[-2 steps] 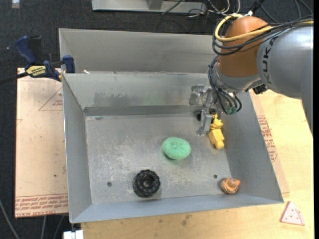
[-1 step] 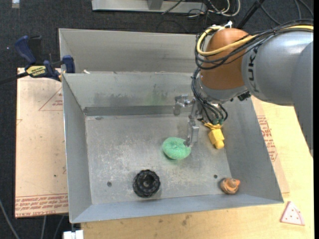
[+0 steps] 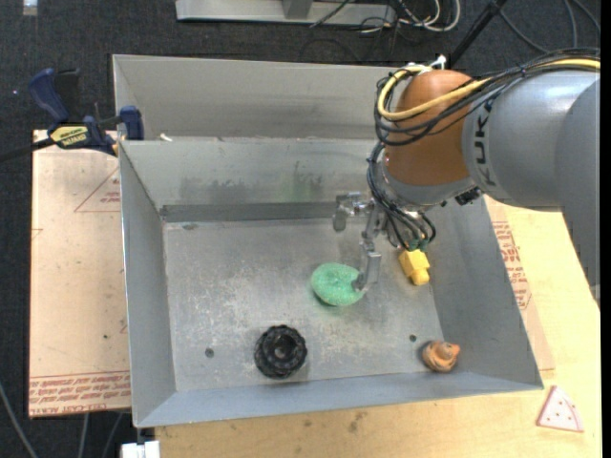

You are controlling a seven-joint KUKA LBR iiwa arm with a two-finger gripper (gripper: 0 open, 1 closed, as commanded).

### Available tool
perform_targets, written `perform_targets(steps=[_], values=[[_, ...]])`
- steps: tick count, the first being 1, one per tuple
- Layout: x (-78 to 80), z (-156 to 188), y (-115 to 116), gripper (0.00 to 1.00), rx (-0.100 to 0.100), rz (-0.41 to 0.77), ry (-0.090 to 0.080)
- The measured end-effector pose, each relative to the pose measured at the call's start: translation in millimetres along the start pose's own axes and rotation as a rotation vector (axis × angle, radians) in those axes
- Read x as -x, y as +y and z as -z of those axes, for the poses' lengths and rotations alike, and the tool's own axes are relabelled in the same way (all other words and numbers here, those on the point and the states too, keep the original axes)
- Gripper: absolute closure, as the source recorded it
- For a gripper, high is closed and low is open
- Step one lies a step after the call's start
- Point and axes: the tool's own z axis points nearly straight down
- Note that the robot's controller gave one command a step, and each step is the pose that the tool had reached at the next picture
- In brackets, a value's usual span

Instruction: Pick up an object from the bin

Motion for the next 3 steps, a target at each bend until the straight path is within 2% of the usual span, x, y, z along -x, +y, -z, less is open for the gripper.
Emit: perform_targets(steps=[1,2,3], values=[[-44.9,-47.3,-4.4,1.0,-0.004,0.044,0.001],[-44.9,-47.3,-4.4,1.0,-0.004,0.044,0.001],[-57.2,97.5,3.6,1.0,-0.004,0.076,-0.002]])
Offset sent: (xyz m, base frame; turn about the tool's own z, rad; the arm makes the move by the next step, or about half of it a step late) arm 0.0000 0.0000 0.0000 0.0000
